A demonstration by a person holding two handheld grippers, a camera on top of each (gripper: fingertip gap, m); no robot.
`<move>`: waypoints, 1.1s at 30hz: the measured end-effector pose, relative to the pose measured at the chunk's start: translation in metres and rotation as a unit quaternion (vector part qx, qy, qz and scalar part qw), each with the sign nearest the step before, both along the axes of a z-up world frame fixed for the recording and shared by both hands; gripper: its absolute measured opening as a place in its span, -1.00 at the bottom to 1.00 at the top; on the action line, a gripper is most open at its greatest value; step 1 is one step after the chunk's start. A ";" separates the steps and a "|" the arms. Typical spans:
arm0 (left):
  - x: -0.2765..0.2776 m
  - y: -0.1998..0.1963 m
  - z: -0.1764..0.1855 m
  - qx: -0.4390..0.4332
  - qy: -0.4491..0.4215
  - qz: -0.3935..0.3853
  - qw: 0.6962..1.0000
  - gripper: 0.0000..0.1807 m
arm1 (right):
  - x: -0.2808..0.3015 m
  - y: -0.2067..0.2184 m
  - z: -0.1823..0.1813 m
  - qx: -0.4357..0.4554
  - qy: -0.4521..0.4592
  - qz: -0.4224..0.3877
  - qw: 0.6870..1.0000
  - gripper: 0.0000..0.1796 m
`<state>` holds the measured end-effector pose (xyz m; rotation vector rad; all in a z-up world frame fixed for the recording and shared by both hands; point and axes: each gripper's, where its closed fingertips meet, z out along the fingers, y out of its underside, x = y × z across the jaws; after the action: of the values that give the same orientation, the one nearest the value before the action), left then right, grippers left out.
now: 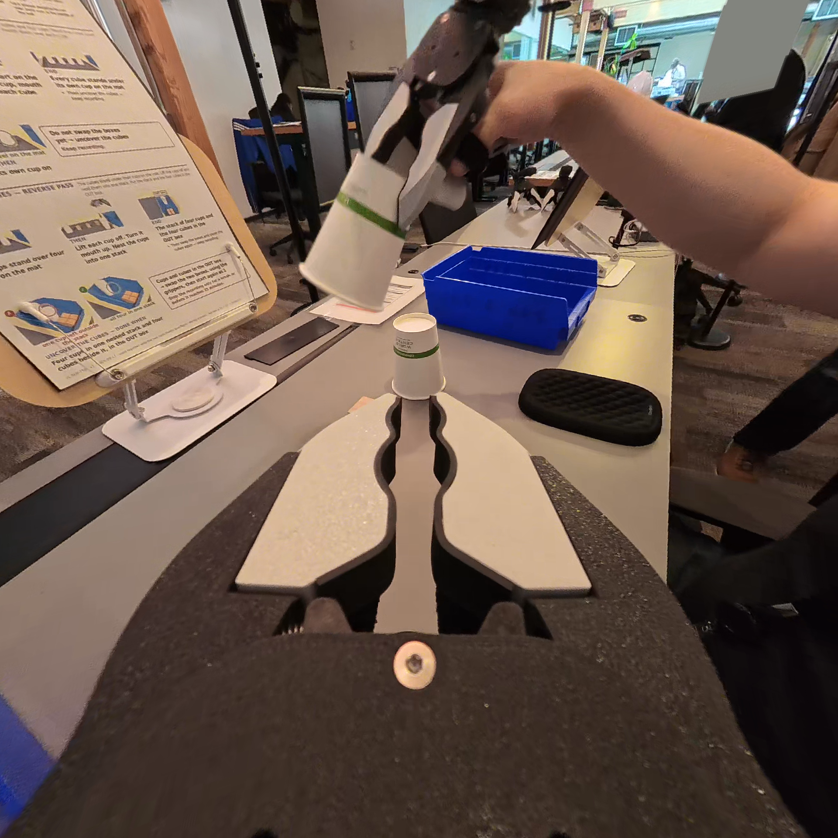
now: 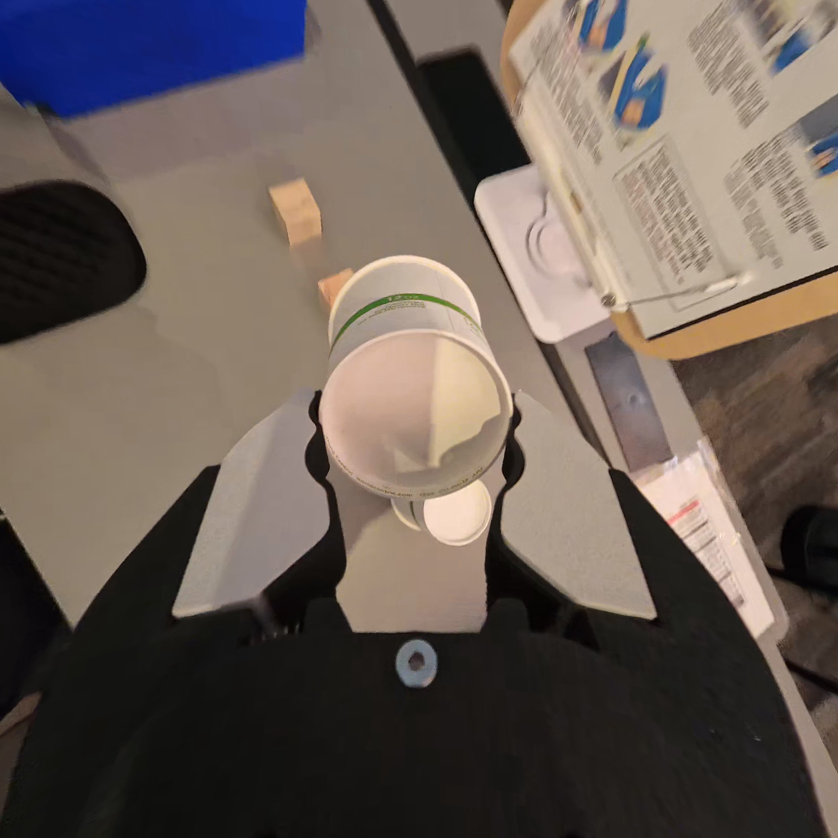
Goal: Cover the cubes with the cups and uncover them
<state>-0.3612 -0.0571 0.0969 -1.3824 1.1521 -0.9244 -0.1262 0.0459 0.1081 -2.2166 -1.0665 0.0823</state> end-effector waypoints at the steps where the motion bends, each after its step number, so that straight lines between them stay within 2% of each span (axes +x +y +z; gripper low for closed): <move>1: -0.002 -0.002 -0.001 0.000 -0.003 -0.001 1.000 -0.88 | 0.000 0.004 -0.007 -0.020 -0.018 -0.009 1.000 -0.16; 7: -0.019 -0.010 -0.004 -0.015 -0.035 -0.005 0.999 -0.89 | -0.014 0.018 -0.055 -0.142 -0.076 -0.031 0.987 -0.16; 19: -0.053 -0.006 -0.012 -0.036 -0.061 0.016 0.997 -0.92 | -0.013 0.034 -0.154 -0.240 -0.162 -0.045 0.956 -0.16; 33: -0.052 -0.009 -0.010 -0.040 -0.067 0.004 0.997 -0.92 | -0.013 0.032 -0.178 -0.243 -0.165 -0.034 0.955 -0.16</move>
<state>-0.4133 -0.0659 0.0868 -1.3652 1.0174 -1.0510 -0.1395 0.0784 -0.0704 -2.7827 -1.2473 -0.0688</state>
